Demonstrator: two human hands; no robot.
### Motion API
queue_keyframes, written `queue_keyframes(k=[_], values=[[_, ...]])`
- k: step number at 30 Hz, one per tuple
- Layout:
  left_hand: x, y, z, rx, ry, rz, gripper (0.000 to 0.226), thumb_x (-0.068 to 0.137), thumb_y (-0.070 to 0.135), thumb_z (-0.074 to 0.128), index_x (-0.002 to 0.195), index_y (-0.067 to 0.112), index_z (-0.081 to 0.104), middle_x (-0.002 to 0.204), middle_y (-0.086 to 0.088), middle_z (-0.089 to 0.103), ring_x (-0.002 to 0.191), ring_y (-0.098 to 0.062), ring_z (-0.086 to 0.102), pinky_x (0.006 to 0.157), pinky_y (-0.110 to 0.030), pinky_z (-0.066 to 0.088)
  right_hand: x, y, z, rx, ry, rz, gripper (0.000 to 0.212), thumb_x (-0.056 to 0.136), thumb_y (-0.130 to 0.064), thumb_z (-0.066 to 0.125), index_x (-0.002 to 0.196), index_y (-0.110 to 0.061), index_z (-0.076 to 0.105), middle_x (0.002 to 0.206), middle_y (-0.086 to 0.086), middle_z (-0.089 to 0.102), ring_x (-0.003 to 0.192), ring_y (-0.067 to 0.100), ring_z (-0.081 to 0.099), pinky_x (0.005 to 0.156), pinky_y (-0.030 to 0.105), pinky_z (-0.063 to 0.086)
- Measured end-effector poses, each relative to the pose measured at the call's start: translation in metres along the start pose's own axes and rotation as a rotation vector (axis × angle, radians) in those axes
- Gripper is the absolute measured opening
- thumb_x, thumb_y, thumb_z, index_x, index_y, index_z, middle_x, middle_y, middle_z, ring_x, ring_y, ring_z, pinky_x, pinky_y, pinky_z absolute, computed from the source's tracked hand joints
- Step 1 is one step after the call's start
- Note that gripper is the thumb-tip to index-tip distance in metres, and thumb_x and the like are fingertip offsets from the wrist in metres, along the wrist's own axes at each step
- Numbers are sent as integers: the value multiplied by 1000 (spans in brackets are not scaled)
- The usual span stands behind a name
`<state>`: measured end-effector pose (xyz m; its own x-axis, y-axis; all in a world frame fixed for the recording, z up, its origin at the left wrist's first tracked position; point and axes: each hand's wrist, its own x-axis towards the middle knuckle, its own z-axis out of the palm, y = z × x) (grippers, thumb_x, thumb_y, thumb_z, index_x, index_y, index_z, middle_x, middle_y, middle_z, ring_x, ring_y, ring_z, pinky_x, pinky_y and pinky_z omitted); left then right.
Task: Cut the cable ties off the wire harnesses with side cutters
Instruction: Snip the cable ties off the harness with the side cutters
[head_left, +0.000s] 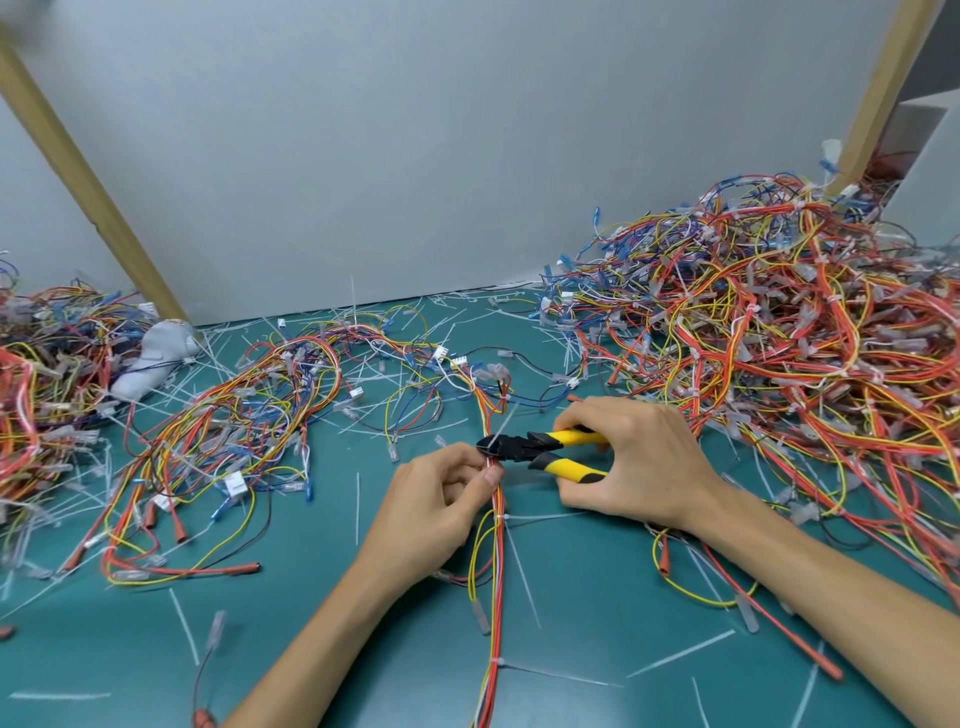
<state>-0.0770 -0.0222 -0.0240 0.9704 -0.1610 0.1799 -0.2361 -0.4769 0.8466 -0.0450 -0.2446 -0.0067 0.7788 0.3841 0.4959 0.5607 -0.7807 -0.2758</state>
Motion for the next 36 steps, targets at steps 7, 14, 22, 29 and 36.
queue_keyframes(k=[7, 14, 22, 29, 36], values=[[-1, 0, 0, -7, -2, 2, 16, 95, 25, 61, 82, 14, 61, 57, 9, 50, 47, -11, 37, 48, -26, 34, 0, 1, 1, 11, 10, -14, 28, 58, -44, 67, 82, -30, 63, 67, -11, 53, 61, 11, 47, 53, 30, 43], [1, 1, -1, -98, -9, -40, 16, 94, 23, 61, 86, 9, 62, 56, 10, 49, 47, -12, 36, 46, -22, 34, -1, 3, 3, 30, 39, -33, 31, 60, -43, 66, 87, -28, 66, 71, -11, 55, 64, 11, 50, 56, 33, 47], [2, -2, -4, -150, 14, -61, 17, 91, 21, 66, 73, 22, 67, 47, 9, 45, 41, -9, 31, 42, -18, 27, 0, 7, 8, -20, 59, -163, 54, 75, -47, 78, 119, -17, 69, 107, -2, 69, 97, 18, 63, 85, 33, 51], [3, -2, -1, -108, 24, -73, 17, 89, 20, 68, 72, 21, 67, 47, 9, 54, 40, -9, 36, 42, -18, 31, -1, 4, 9, -42, 106, -202, 42, 76, -48, 74, 104, -17, 72, 93, -4, 69, 84, 17, 63, 73, 31, 50], [3, -2, -1, -109, 46, -94, 19, 89, 18, 67, 70, 19, 65, 47, 7, 53, 38, -12, 39, 41, -18, 32, -1, 5, 12, -48, 116, -213, 41, 76, -48, 75, 104, -18, 71, 93, -5, 68, 84, 16, 62, 74, 29, 50]])
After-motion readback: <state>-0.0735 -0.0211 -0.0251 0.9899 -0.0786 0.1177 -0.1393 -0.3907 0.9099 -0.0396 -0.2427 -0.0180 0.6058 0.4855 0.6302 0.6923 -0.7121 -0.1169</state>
